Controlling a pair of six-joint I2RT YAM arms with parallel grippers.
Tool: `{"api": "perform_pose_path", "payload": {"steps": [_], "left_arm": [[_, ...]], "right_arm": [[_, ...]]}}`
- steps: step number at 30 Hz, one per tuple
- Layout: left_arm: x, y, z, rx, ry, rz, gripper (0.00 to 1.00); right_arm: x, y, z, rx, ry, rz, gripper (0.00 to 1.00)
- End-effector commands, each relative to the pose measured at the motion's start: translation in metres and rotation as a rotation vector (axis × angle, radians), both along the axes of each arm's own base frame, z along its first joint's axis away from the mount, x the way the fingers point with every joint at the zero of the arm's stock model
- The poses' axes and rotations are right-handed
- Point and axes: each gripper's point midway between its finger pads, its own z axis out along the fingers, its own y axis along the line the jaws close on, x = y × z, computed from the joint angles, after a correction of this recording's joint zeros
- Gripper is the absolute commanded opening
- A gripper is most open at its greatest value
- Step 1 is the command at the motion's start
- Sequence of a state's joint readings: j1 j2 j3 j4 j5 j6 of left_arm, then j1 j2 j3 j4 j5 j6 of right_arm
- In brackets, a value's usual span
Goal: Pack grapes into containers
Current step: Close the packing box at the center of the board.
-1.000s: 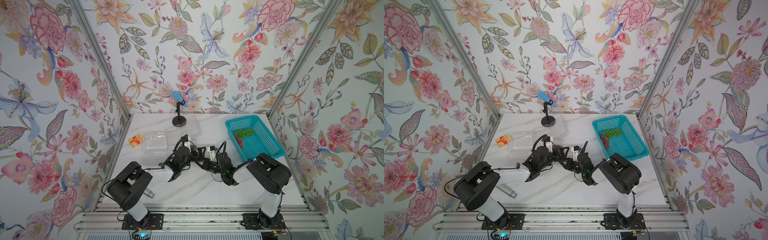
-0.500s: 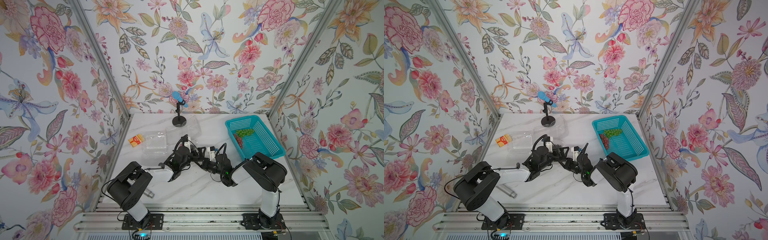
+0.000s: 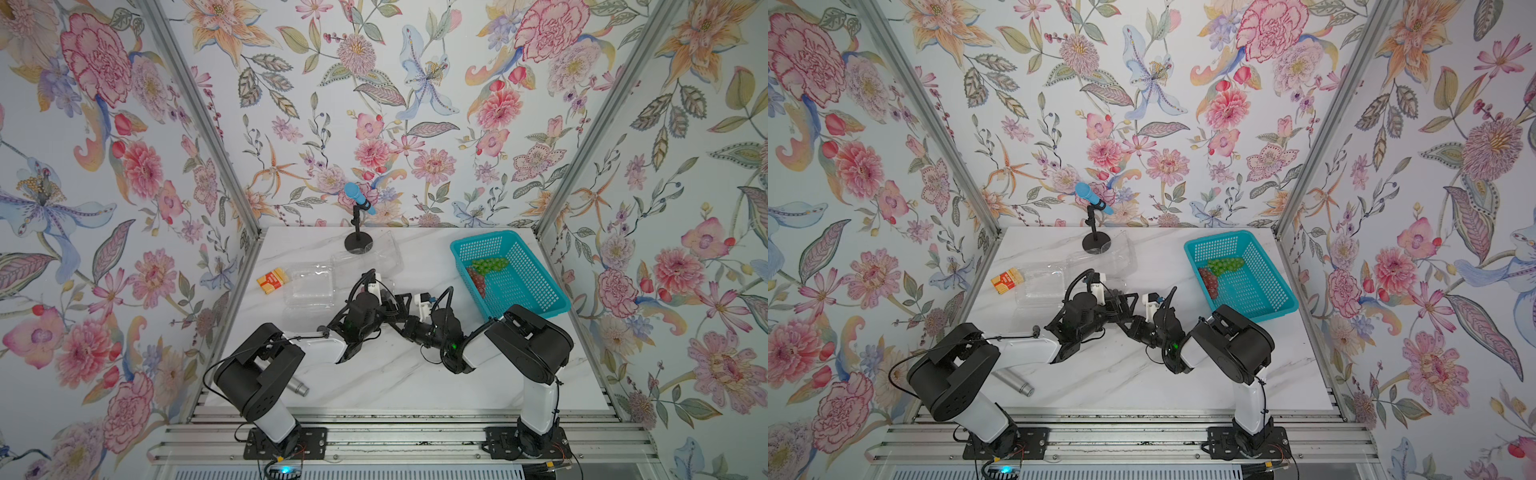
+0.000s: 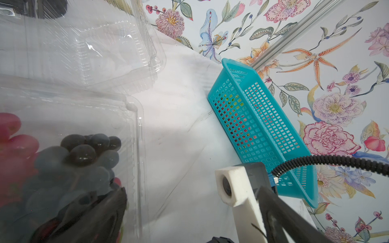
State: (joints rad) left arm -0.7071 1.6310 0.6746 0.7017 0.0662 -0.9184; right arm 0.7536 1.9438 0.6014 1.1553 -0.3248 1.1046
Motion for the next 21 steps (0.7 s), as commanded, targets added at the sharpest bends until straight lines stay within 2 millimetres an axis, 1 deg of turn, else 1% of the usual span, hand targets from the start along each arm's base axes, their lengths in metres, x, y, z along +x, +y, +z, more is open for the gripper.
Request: {"api": "perform_pose_path", "payload": {"steps": [1, 7, 21], "left_arm": [[0.0040, 0.0066, -0.0077, -0.004, 0.013, 0.037, 1.00], [0.0044, 0.0061, -0.0079, -0.004, 0.012, 0.036, 1.00], [0.0037, 0.0073, -0.0111, -0.001, 0.017, 0.040, 1.00]], "right_arm": [[0.0020, 0.0075, 0.0033, 0.026, -0.018, 0.006, 0.19], [0.0014, 0.0088, 0.0021, 0.032, -0.016, 0.010, 0.17], [-0.0005, 0.0109, -0.0053, 0.027, -0.006, 0.017, 0.15]]}}
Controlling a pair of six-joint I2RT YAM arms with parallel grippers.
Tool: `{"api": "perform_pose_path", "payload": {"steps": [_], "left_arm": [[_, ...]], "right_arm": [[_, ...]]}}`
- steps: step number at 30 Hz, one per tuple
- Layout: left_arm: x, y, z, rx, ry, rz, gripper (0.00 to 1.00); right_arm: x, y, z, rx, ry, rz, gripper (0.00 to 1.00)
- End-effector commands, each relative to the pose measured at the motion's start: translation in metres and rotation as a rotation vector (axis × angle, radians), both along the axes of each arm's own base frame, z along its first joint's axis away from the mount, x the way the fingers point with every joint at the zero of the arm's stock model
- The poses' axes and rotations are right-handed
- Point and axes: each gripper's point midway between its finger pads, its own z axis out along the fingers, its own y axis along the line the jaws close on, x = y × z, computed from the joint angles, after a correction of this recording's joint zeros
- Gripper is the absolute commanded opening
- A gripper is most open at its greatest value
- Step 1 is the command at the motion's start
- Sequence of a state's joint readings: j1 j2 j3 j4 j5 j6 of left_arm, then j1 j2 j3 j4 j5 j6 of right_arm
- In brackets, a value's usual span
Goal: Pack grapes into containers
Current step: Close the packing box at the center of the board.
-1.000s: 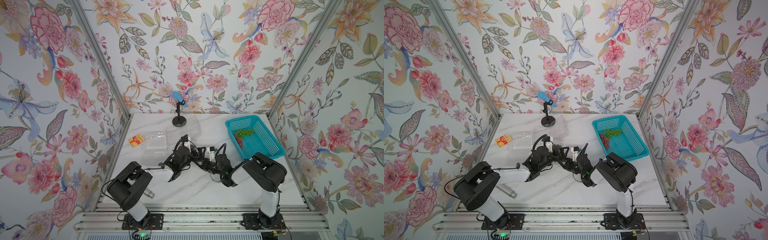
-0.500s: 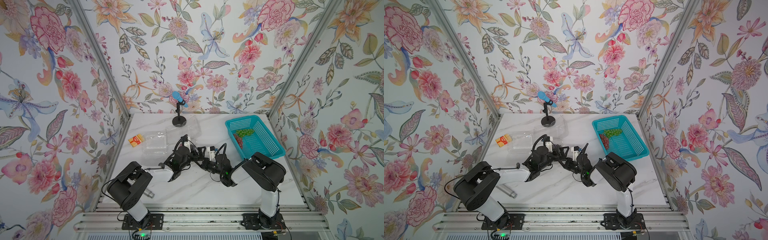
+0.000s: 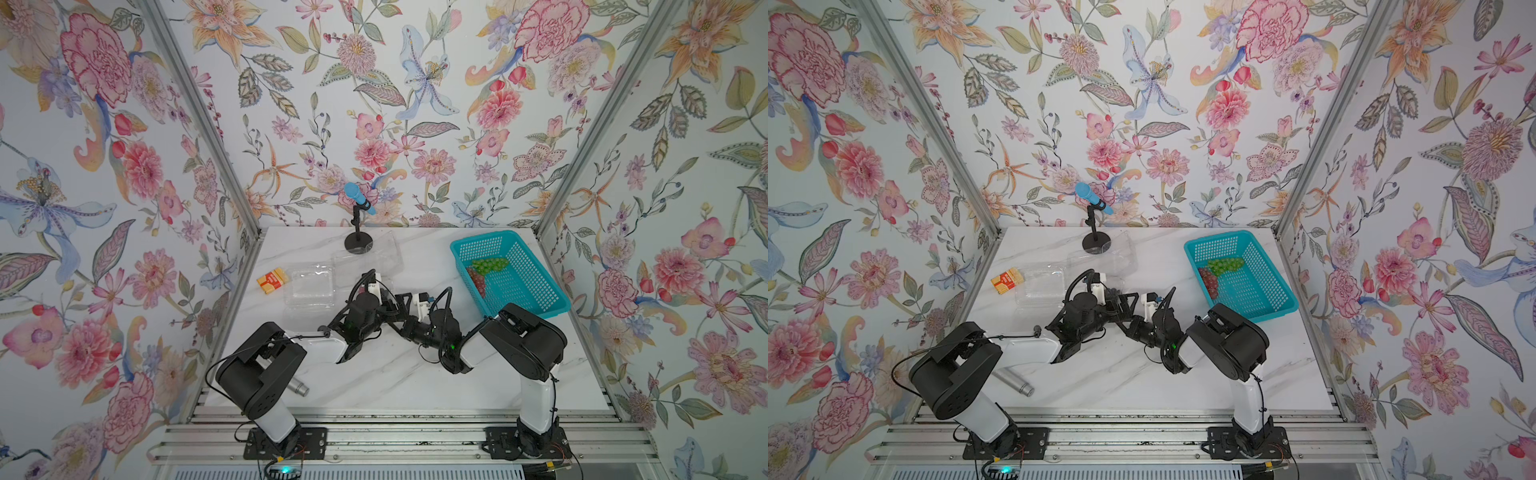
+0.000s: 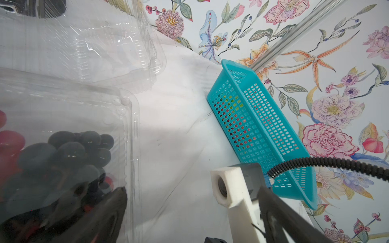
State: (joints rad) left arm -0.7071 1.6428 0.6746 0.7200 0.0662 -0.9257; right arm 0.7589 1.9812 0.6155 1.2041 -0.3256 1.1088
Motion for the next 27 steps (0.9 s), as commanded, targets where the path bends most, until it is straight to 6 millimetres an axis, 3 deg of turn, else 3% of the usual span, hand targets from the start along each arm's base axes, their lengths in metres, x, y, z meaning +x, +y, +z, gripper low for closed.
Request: {"api": "perform_pose_path", "payload": {"steps": [1, 17, 27], "left_arm": [[0.003, 0.008, -0.010, 0.008, 0.017, 0.037, 1.00], [0.003, 0.009, -0.013, 0.014, 0.020, 0.039, 1.00], [0.009, 0.018, 0.010, 0.028, -0.034, 0.048, 1.00]], "right_arm": [[-0.003, 0.006, -0.005, 0.007, 0.009, 0.013, 0.14], [-0.012, 0.008, -0.007, -0.002, 0.010, 0.040, 0.10], [-0.007, -0.012, 0.005, 0.000, -0.011, -0.001, 0.24]]}}
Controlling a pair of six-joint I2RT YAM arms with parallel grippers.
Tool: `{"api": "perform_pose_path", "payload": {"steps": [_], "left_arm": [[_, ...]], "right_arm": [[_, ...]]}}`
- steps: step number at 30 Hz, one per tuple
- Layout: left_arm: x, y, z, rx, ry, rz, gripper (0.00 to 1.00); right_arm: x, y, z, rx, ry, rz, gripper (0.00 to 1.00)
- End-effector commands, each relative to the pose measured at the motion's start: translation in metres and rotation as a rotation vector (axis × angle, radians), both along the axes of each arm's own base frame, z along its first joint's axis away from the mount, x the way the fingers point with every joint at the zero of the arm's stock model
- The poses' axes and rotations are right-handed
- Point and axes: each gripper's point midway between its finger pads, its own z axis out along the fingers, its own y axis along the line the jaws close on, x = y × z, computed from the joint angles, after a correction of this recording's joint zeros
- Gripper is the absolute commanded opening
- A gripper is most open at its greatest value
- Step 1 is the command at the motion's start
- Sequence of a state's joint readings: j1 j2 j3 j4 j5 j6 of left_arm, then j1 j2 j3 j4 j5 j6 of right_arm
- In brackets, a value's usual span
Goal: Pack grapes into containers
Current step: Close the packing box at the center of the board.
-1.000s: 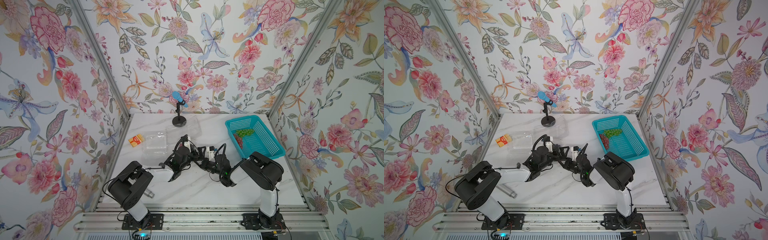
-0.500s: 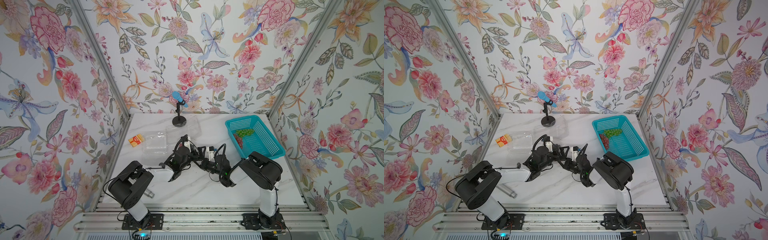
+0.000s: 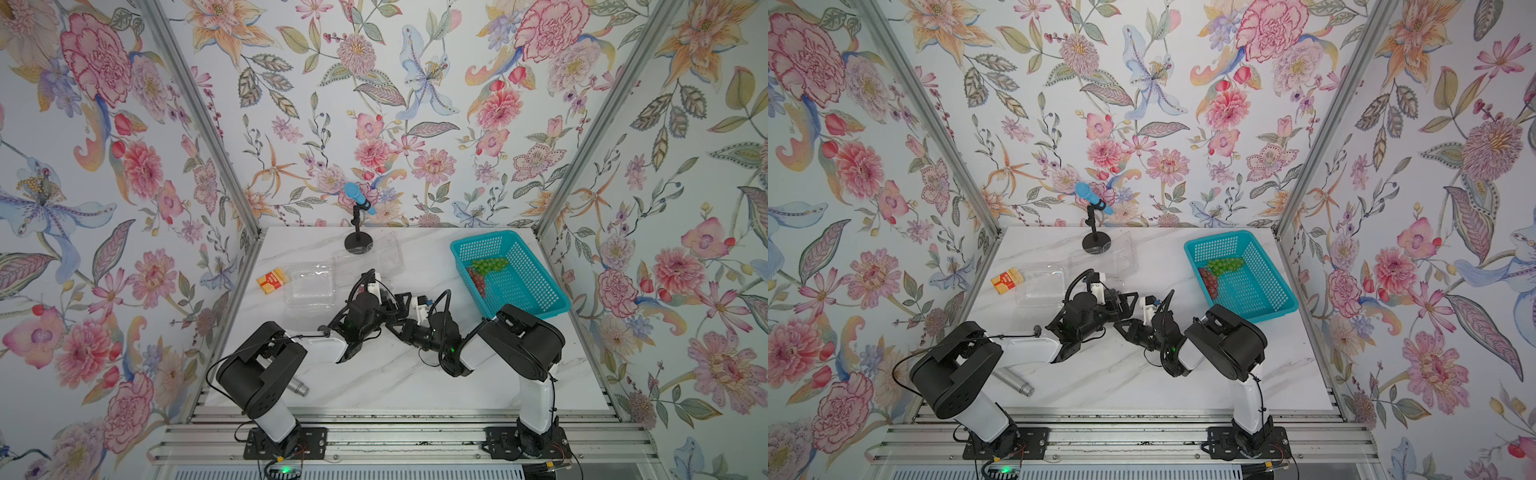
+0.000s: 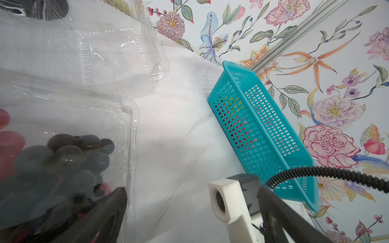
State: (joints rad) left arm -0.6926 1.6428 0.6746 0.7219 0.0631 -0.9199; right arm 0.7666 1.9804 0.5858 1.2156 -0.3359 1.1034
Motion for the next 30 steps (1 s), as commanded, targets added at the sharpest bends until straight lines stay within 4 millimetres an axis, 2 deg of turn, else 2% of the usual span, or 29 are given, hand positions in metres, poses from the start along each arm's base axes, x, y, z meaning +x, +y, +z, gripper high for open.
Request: {"api": "perform_pose_path", "payload": {"steps": [1, 4, 5, 6, 10, 12, 13, 18, 27, 30], "left_arm": [[0.005, 0.013, 0.015, 0.024, -0.041, 0.032, 1.00], [0.008, 0.018, 0.022, 0.035, -0.065, 0.037, 1.00], [0.007, 0.020, 0.038, 0.017, -0.097, 0.039, 1.00], [0.008, 0.023, 0.044, 0.015, -0.110, 0.042, 1.00], [0.013, 0.033, 0.052, 0.030, -0.125, 0.056, 1.00], [0.015, 0.037, 0.051, 0.029, -0.120, 0.057, 1.00], [0.016, 0.037, 0.051, 0.025, -0.118, 0.056, 1.00], [0.016, 0.035, 0.046, 0.018, -0.104, 0.050, 1.00], [0.019, 0.027, 0.040, -0.034, -0.082, 0.034, 1.00], [0.020, 0.023, 0.022, -0.028, -0.048, 0.027, 1.00]], "right_arm": [[0.005, -0.014, 0.013, 0.010, -0.023, -0.029, 0.26], [0.010, -0.025, 0.017, -0.008, -0.035, -0.049, 0.33], [0.012, -0.028, 0.016, -0.020, -0.033, -0.050, 0.37], [0.014, -0.030, 0.015, -0.037, -0.027, -0.052, 0.39], [0.025, -0.037, 0.014, -0.070, -0.018, -0.058, 0.52], [0.027, -0.034, 0.016, -0.075, -0.023, -0.046, 0.58], [0.038, -0.042, 0.017, -0.081, -0.024, -0.073, 0.62], [0.057, -0.041, 0.022, -0.109, -0.025, -0.069, 0.75], [0.089, -0.053, 0.029, -0.069, 0.013, -0.088, 0.95], [0.096, -0.055, 0.028, -0.080, 0.026, -0.080, 1.00]]}}
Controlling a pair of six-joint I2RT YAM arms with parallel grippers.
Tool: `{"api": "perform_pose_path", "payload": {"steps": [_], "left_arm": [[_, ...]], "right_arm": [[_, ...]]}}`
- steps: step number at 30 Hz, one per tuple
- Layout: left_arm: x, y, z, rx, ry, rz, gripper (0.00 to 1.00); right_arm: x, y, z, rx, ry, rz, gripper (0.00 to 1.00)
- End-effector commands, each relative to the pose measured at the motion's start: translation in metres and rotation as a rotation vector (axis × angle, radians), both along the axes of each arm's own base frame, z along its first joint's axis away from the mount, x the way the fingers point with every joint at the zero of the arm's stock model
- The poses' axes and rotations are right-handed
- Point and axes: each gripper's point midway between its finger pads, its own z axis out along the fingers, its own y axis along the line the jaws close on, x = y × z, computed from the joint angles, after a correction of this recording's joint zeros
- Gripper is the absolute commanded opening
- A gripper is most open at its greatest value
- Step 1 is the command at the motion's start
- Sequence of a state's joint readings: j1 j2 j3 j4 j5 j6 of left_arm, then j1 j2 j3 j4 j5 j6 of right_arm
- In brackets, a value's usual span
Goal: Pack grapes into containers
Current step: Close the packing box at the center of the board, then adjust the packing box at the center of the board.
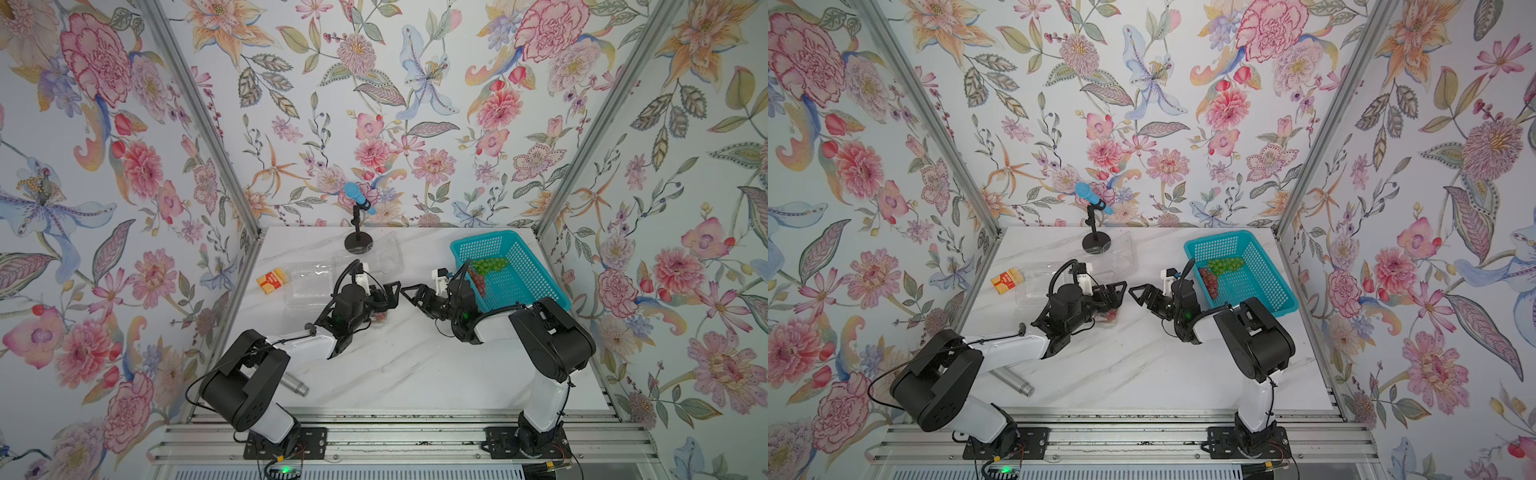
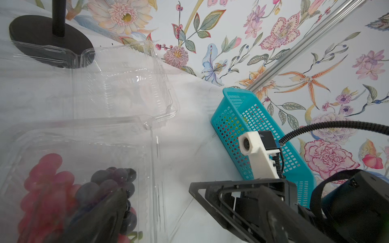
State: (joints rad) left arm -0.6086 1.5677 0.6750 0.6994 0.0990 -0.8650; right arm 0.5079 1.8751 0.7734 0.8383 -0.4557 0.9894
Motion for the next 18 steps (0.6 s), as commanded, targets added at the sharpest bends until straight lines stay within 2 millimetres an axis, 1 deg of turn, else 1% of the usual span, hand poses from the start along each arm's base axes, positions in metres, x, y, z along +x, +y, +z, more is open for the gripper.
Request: {"api": "perform_pose_path", "payload": {"steps": [1, 4, 6, 9, 13, 16, 18], "left_arm": [[0.004, -0.006, -0.008, -0.030, 0.023, -0.008, 1.00], [0.004, -0.008, -0.011, -0.033, 0.028, -0.008, 1.00], [0.004, -0.007, -0.014, -0.033, 0.035, -0.006, 1.00], [0.002, -0.007, -0.018, -0.036, 0.046, -0.002, 1.00], [0.002, -0.006, -0.026, -0.034, 0.063, 0.000, 1.00], [0.000, -0.005, -0.031, -0.032, 0.074, 0.003, 1.00], [-0.001, -0.005, -0.034, -0.029, 0.077, 0.001, 1.00]], "right_arm": [[0.007, 0.003, -0.005, -0.007, 0.034, 0.033, 1.00], [0.014, 0.004, -0.007, -0.013, 0.047, 0.042, 1.00], [0.019, 0.007, -0.007, -0.018, 0.053, 0.054, 1.00], [0.027, 0.011, -0.014, -0.036, 0.069, 0.058, 1.00], [0.037, 0.019, -0.014, -0.015, 0.070, 0.066, 0.98], [0.043, 0.024, -0.013, -0.007, 0.068, 0.067, 0.93], [0.048, 0.026, -0.014, 0.001, 0.072, 0.064, 0.88]]}}
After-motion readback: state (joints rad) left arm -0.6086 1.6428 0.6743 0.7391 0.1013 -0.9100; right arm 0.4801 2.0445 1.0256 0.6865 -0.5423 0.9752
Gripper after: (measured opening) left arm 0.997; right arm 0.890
